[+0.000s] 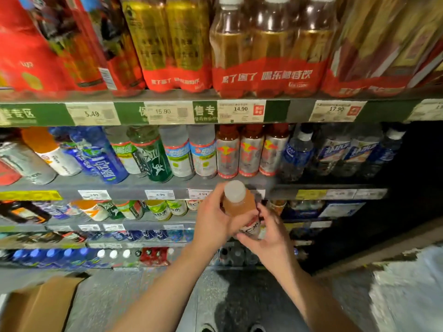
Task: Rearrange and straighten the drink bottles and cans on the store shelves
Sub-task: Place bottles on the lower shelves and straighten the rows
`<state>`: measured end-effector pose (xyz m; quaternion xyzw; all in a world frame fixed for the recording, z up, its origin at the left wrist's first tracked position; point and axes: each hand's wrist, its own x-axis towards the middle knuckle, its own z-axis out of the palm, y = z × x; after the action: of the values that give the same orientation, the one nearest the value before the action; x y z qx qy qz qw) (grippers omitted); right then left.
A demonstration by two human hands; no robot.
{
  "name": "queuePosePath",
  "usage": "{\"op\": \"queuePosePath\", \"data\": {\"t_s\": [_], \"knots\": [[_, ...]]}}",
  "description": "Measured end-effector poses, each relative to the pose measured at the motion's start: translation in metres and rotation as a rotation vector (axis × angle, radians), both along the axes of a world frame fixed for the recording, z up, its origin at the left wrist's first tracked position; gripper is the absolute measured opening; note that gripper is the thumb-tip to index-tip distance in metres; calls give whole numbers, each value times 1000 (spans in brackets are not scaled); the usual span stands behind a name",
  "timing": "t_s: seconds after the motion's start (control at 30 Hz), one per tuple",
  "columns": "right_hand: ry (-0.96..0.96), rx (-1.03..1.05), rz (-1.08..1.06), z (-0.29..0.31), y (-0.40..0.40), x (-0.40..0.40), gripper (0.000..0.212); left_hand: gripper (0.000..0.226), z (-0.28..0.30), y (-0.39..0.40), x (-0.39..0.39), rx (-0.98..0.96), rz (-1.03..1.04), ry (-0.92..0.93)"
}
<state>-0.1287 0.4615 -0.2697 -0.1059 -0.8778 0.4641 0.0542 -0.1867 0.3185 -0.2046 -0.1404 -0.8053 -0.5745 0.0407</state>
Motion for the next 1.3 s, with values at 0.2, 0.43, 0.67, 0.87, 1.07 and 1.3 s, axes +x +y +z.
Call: {"op": "queuePosePath", "data": {"t_s": [0.2, 0.43, 0.67, 0.87, 1.07, 1.3], "knots": [[-193, 96, 39, -42, -9, -5, 76, 68, -65, -1, 21, -44, 7, -208], [-378, 3, 87, -99, -3, -29, 63, 64, -151, -29, 7, -179, 23, -399], [-375, -187, -85, -144, 1, -86, 62, 35, -205, -39, -48, -139, 317, -422], [-155, -65, -175, -160, 1, -111, 69, 64, -244, -32, -94, -59, 357, -306], [24, -84, -241, -186, -23, -129, 74, 55, -286, -35, -106, -6, 340, -246], [54, -82, -235, -204, -37, -158, 93, 53, -313, -37, -115, 154, 351, -229]]}}
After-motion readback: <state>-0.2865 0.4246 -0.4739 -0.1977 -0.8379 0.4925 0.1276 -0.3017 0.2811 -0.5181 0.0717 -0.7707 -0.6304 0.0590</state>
